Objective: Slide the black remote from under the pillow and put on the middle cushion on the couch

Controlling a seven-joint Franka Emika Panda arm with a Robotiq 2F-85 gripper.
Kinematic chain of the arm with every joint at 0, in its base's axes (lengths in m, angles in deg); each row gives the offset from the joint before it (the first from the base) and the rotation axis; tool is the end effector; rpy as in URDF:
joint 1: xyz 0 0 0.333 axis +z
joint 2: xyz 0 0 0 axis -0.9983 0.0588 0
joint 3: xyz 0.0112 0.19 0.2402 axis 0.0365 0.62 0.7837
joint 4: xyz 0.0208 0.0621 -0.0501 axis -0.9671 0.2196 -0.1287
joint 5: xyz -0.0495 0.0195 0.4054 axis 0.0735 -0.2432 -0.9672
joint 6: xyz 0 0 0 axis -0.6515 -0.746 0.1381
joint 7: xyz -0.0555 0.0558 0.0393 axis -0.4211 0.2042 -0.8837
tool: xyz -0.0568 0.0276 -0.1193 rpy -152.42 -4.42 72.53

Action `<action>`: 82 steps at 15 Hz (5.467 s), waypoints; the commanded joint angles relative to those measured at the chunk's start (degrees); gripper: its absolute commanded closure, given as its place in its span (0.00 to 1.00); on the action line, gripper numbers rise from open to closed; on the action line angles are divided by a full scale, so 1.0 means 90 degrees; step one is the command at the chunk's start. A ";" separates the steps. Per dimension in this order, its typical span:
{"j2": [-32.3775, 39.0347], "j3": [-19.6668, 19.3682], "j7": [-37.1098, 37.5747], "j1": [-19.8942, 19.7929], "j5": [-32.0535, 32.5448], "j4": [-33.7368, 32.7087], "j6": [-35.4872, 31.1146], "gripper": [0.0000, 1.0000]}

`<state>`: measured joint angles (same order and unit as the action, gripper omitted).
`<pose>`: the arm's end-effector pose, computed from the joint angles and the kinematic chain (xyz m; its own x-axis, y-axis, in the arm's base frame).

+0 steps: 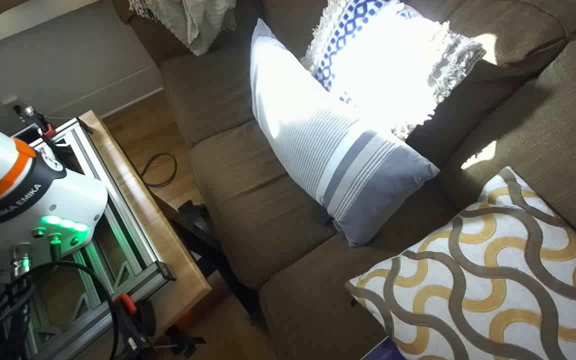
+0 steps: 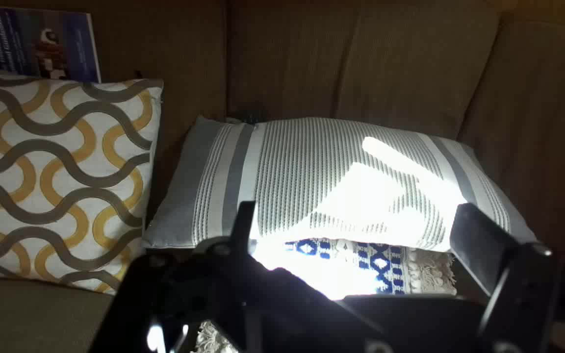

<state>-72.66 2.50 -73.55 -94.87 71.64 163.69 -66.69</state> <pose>0.3734 -0.1376 0.4769 0.9978 -0.0651 0.0130 -0.0657 -0.9966 0.0504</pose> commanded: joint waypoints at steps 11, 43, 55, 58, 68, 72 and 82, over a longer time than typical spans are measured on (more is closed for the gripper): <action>0.0721 -0.0254 -0.0123 0.0036 -0.0127 -0.0219 -0.0182 0.00; 0.5670 0.0396 -0.1877 -0.1001 -0.3556 0.0167 -0.4688 0.00; 0.6671 0.0382 -0.0673 -0.1644 -0.5901 -0.0076 -0.4820 0.00; 0.7180 0.0425 -0.0421 -0.1733 -0.6608 -0.0359 -0.5036 0.00; 0.8120 0.0242 0.0878 -0.1433 -0.7381 -0.1050 -0.5195 0.00; 0.8207 0.0238 0.0982 -0.1402 -0.7396 -0.1127 -0.5210 0.00; 0.8281 -0.0075 0.2665 -0.1281 -0.8863 -0.0505 -0.5301 0.00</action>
<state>1.59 3.48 -51.64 -106.39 -3.29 157.54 -114.01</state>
